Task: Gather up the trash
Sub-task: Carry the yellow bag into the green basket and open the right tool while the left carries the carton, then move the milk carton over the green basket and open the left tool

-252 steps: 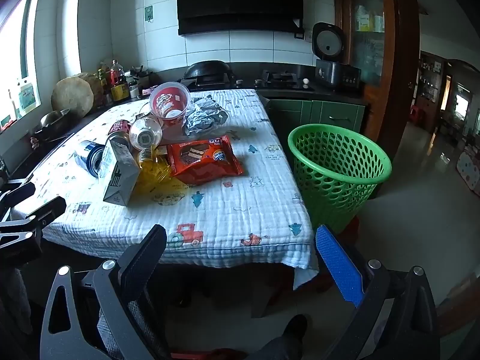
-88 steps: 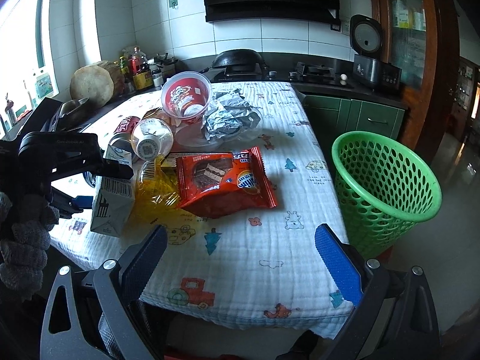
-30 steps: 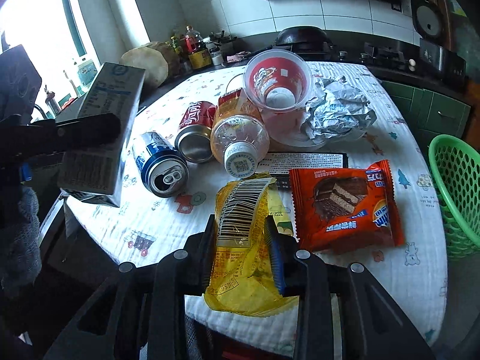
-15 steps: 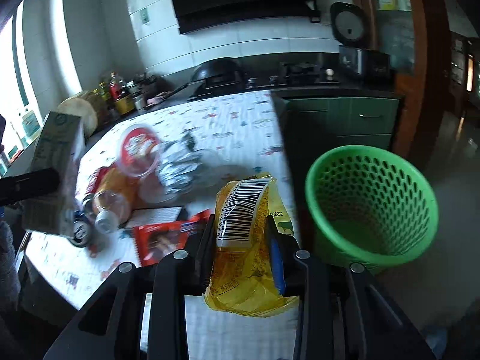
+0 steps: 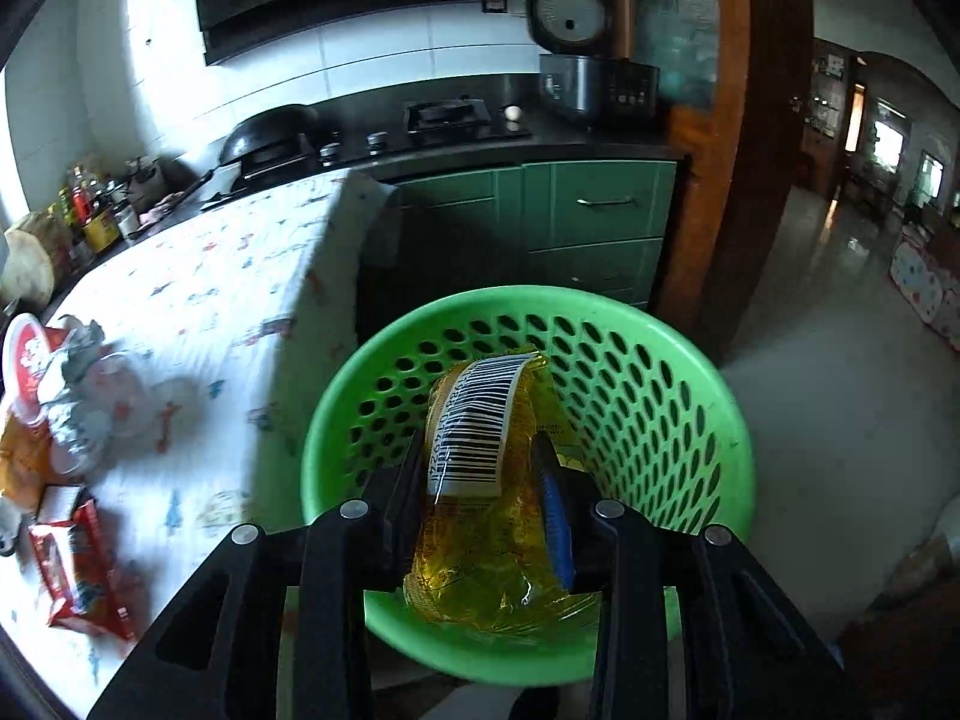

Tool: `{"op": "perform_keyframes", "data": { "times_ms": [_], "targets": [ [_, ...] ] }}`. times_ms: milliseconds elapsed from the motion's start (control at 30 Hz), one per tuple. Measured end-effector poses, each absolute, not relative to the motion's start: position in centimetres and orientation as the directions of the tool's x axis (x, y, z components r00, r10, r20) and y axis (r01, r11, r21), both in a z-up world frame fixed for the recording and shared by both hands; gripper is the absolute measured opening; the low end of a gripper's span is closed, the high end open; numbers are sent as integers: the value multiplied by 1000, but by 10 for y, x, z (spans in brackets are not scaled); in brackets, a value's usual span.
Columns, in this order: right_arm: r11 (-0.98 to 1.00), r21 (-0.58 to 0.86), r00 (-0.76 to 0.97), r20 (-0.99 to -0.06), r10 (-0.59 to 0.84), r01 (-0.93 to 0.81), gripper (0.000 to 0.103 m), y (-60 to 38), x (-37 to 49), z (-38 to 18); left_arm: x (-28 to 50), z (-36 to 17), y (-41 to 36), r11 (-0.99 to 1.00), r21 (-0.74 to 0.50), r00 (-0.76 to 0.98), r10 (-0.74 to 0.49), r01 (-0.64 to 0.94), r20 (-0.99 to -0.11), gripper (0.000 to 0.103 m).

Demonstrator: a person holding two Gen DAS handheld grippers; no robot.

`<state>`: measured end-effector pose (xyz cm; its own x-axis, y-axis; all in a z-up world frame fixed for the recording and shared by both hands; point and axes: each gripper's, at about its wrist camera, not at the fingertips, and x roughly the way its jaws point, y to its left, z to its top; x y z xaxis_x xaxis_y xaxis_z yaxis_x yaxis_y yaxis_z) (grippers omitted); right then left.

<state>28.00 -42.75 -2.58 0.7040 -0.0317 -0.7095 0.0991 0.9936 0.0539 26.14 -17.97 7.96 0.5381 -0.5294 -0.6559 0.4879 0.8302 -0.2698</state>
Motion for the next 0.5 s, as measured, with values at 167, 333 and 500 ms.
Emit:
{"op": "perform_keyframes", "data": {
  "times_ms": [167,333,500],
  "targets": [
    [991,56,707,-706,-47,121,47,-442,283,-34,282,74,-216,811,-264,502,-543,522,-673,72],
    [990,63,717,-695,-47,126,54,-454,277,-33,301,65,-249,801,-249,477,-539,544,-694,72],
    [989,60,741,-669,-60,135,66,-460,262,-27,316,58,-277,790,-240,456,-540,564,-708,72]
  ]
}}
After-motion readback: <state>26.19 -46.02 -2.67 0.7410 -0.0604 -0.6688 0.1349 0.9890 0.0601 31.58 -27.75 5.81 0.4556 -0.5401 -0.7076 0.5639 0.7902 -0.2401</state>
